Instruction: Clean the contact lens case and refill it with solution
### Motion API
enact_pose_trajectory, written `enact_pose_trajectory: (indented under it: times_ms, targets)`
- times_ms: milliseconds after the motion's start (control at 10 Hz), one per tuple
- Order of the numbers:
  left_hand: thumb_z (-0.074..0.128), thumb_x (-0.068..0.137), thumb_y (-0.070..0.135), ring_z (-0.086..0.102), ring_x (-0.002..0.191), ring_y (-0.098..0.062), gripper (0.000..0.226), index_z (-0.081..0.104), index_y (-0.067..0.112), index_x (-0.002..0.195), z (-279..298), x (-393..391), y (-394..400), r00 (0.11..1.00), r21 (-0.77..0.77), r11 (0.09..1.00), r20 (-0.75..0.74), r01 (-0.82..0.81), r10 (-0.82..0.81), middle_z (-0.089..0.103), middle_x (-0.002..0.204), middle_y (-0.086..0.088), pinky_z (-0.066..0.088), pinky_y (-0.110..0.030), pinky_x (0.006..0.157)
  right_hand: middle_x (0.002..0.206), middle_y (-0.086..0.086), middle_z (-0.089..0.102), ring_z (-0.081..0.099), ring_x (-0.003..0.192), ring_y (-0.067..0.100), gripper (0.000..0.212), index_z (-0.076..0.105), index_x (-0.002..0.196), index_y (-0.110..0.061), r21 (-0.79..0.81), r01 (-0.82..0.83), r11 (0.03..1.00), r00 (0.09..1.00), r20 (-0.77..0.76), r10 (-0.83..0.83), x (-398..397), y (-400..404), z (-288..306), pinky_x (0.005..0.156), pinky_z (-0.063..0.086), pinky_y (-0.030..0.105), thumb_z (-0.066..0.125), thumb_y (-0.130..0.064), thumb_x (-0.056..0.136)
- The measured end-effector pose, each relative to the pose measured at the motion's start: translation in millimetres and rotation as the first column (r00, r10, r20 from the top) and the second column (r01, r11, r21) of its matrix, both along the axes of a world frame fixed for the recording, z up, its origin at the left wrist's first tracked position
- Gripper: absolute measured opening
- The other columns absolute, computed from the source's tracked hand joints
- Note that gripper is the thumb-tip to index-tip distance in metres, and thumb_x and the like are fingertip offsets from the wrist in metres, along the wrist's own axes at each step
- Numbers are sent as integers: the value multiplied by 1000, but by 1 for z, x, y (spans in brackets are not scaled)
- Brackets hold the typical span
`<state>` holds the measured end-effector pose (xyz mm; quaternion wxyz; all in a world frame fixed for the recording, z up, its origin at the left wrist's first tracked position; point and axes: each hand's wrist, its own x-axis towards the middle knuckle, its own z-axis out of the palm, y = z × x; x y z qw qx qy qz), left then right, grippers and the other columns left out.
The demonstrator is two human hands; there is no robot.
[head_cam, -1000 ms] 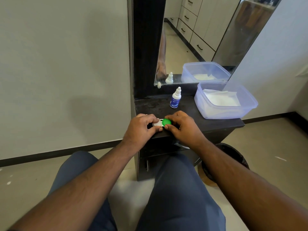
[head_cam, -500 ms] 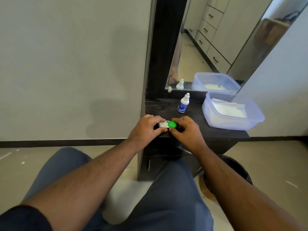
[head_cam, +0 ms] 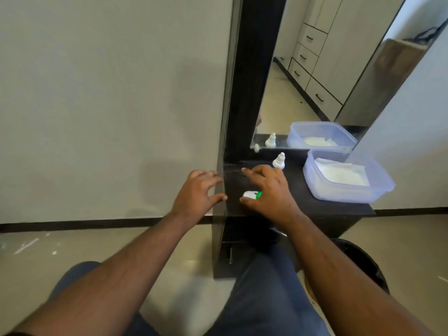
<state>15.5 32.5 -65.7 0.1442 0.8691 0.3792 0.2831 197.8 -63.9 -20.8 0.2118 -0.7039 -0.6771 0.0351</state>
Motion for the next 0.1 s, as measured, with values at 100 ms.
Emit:
enact_pose_trajectory:
  times_ms: [100]
  targets:
    - [75, 79, 35, 39, 127, -23, 50, 62, 19, 125, 6, -27, 28, 986, -73, 993, -145, -97, 86, 56, 136, -1, 35, -32, 102, 132, -4, 42, 33, 120, 14, 67, 41, 141, -27, -65, -54, 996, 993, 106, 60, -33, 34, 7, 107, 31, 32, 68, -40, 82]
